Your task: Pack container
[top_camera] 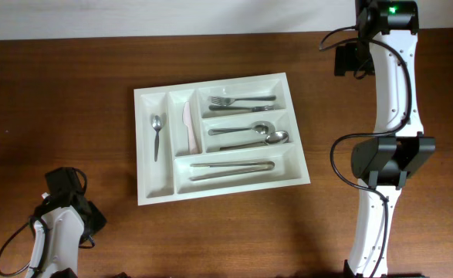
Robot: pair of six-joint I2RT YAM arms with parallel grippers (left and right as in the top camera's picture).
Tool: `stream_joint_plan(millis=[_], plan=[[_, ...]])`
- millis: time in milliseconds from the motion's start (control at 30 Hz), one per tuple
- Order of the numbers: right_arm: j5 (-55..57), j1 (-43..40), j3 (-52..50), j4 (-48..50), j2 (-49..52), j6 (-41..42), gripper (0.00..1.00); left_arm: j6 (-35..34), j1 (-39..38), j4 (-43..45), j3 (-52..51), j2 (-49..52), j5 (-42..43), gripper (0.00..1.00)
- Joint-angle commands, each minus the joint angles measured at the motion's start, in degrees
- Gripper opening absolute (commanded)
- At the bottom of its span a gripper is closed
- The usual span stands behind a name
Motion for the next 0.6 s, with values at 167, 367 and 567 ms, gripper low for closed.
stream_joint_plan(millis=[167,367,567], plan=[[1.3,0.2,1.0,0.0,-1.6,0.7,0.99,0.6,0.2,3.8,-2.5,-0.5,-2.4,0.49],[1.3,0.2,1.0,0.0,-1.6,0.7,0.99,0.7,0.2,6.9,-4.9,-0.5,-2.4,0.49],[1.3,0.2,1.0,0.0,-1.6,0.7,0.99,0.7,0.2,7.3,-4.9,-0.5,-2.4,0.26]])
